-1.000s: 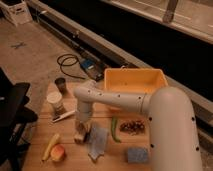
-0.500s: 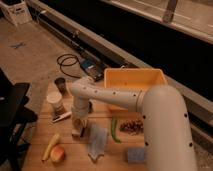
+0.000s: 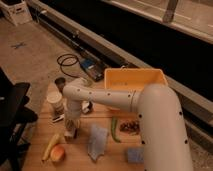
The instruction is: Wipe table surface with eraser
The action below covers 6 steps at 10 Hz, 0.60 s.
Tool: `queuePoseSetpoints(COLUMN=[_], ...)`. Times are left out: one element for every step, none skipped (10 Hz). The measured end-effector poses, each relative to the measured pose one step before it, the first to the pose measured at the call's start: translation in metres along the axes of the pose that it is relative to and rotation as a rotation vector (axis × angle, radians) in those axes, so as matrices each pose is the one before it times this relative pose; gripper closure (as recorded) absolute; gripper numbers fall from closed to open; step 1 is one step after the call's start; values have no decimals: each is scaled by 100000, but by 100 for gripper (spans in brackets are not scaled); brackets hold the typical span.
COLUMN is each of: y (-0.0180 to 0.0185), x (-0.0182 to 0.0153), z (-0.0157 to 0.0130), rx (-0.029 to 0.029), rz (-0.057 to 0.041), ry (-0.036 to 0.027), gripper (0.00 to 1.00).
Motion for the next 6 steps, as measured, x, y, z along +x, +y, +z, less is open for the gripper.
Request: queuePoseSetpoints(y=[-320,56,455,1129,1422,1240], x=[-614,-722,-787,-981,-510,-189], z=[334,395,328,308,-82,-236], rx=[285,-459,-724,-912,-1075,-873], rz=[-666,362,1035,2938,3345,2597], ry=[-1241,-1868,-1625,-1790,-661,-103], gripper=[100,100,100,100,100,100])
